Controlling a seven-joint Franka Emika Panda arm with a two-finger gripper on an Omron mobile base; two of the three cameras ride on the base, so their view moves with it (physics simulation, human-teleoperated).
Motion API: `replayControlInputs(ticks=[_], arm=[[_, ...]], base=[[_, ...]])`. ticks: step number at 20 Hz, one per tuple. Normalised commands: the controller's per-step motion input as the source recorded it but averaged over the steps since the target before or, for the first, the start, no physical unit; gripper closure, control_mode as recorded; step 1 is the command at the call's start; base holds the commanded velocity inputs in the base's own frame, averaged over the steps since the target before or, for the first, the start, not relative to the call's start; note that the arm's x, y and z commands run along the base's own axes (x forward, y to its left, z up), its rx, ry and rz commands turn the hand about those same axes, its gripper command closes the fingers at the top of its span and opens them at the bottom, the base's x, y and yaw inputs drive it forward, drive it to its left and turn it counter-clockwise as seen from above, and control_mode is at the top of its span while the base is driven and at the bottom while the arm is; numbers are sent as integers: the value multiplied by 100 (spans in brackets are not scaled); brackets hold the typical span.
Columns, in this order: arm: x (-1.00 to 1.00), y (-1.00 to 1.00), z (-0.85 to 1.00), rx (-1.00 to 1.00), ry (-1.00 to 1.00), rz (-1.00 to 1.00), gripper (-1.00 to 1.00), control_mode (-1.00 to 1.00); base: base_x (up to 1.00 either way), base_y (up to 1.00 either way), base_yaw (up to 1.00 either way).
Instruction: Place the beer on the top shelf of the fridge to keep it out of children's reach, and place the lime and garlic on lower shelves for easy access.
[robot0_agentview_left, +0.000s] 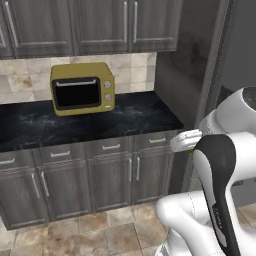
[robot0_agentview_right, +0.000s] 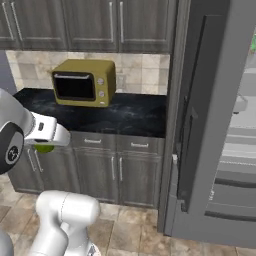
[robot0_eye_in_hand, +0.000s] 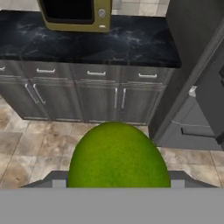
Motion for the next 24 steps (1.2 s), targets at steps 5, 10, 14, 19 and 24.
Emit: replayControlInputs(ticks=[5, 10, 14, 19, 24], arm=[[0, 0, 0, 0, 0, 0, 100, 100], [0, 0, 0, 0, 0, 0, 100, 100], [0, 0, 0, 0, 0, 0, 100, 100], [0, 0, 0, 0, 0, 0, 100, 100], [0, 0, 0, 0, 0, 0, 100, 100]], base=[[-53, -37, 0], [-29, -62, 0], [-1, -89, 0], [0, -94, -2], [0, -92, -5]])
